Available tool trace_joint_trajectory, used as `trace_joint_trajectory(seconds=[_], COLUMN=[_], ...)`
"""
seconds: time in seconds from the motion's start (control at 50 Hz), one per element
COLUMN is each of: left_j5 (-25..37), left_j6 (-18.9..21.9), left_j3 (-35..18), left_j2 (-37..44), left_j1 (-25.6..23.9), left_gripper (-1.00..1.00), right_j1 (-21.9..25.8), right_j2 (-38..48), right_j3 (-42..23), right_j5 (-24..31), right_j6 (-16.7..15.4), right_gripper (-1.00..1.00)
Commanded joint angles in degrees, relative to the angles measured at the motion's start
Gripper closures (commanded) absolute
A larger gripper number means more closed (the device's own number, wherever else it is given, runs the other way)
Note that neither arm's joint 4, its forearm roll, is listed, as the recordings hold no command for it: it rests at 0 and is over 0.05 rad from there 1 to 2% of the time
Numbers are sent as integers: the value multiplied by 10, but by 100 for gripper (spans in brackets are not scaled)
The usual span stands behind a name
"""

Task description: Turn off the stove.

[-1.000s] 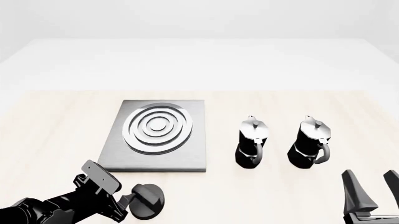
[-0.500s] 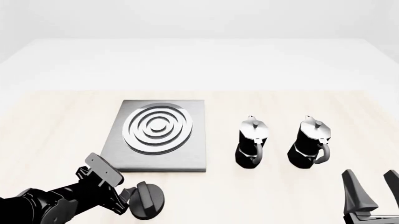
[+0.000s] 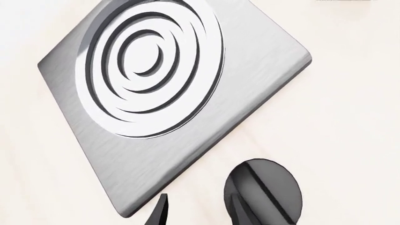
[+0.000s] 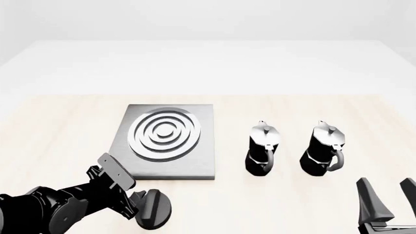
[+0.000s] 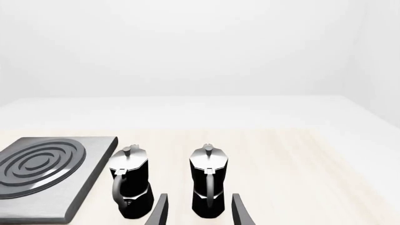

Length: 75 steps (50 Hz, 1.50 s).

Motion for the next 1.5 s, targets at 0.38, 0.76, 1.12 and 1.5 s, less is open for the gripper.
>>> trace_joint_trajectory(seconds=[0.38,0.76,1.12,1.5], left_j5=[23,82,173,291], left_j6=[36,51,33,-57], left_j3=[-43,-2,8,-29], left_j2=[19,-91,-233,-441], left_j1=[-1,69,103,123], left_gripper=[-100,-100,-100,-100], right_j1=[1,6,10,10], right_j2=[-2,-2,-3,-3], right_j3=[-1,-1,-3,-2], right_j5=[1,2,2,1], right_j6=[-1,-2,-5,-4], right_gripper=[-100,-100,-100,-100])
